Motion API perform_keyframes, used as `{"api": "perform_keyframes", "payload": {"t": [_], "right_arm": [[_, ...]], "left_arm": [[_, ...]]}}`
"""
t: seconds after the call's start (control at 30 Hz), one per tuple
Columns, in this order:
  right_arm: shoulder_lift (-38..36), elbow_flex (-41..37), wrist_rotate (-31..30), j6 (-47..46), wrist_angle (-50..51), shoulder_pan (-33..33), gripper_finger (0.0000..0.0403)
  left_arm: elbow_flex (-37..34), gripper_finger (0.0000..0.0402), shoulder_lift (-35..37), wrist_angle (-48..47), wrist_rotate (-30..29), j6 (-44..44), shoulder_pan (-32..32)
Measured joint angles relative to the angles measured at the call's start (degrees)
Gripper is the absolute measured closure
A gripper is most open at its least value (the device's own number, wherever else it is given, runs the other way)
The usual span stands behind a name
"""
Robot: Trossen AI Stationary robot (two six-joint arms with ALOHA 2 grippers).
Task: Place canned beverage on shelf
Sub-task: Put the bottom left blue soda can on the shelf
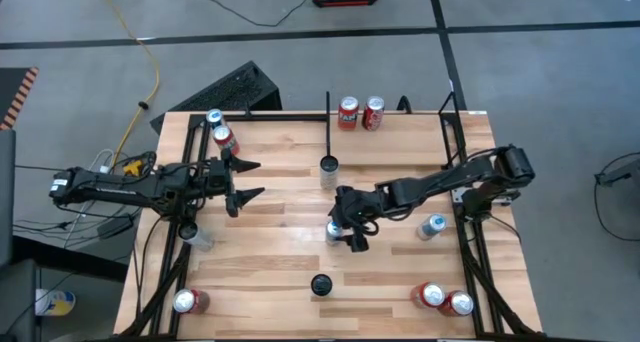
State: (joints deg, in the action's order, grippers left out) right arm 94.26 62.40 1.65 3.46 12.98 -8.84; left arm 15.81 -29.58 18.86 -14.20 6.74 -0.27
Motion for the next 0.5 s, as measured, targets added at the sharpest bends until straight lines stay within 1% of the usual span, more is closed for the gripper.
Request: {"api": "perform_keyframes", "payload": {"t": [0.17, 0.27, 0.37, 0.5], "right_arm": [[0.80, 0.05, -0.03, 0.01, -0.46, -0.03, 0.0029], [0.23, 0.06, -0.04, 0.01, -0.59, -0.04, 0.0041], [-0.23, 0.04, -0.02, -0.03, 0.19, -0.04, 0.0068], [-0.79, 0.00, -0.02, 0.02, 0.50, -0.05, 0.0122]], "left_arm": [[0.02, 0.0047, -0.05, -0.13, 0.00, 0.04, 0.00], [0.04, 0.0047, 0.00, -0.16, 0.00, 0.04, 0.00], [0.02, 0.0047, -0.01, 0.03, -0.03, 0.04, 0.00], [0.02, 0.0047, -0.01, 0.10, -0.06, -0.10, 0.00]]}}
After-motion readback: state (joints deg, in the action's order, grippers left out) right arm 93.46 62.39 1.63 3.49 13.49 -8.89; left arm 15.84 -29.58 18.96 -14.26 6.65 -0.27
